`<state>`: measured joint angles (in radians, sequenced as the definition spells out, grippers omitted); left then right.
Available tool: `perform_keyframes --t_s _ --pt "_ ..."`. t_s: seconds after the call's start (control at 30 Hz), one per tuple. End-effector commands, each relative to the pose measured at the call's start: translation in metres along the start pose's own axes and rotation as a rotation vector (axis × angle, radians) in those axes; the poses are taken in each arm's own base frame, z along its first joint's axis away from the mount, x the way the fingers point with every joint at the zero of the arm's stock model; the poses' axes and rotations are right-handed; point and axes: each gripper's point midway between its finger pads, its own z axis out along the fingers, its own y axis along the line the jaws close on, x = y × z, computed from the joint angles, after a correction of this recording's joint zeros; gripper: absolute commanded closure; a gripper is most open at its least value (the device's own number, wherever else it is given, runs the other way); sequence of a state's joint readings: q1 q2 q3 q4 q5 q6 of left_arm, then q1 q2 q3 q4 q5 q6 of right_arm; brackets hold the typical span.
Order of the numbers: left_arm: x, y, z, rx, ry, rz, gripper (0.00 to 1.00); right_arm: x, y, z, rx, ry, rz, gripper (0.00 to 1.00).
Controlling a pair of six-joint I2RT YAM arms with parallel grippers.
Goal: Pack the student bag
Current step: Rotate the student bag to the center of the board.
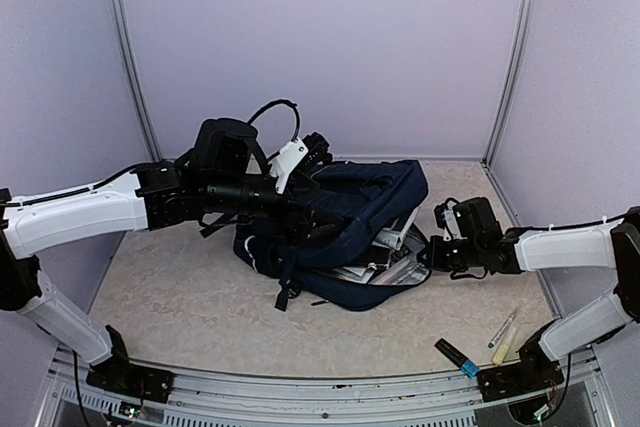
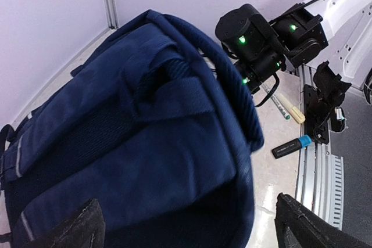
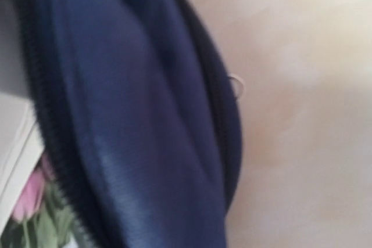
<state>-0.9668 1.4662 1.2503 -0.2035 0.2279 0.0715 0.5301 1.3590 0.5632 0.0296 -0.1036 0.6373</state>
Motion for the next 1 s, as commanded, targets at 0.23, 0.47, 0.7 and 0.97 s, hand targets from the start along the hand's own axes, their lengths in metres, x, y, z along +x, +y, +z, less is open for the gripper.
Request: perform_keyframes --t_s 0.23,0.47,0.7,0.97 --pt "0.077 0.068 -0.02 -0.249 0.171 -0.106 0.01 -0.128 -0.107 0.0 0.182 -0.122 -0.01 1.0" --pt "0.134 0.064 0.003 -0.271 0.305 0.046 0.06 -0.149 -0.121 -0.009 0.302 -0.11 -0.032 0.82" --pt "0.156 0.032 0.035 -0.239 0.309 0.309 0.01 -0.131 -0.115 -0.046 0.32 -0.149 0.004 0.67" --pt "0.18 0.044 0.065 -0.151 0.348 0.337 0.07 -0.114 -0.069 -0.094 0.141 -0.219 0.015 0.62"
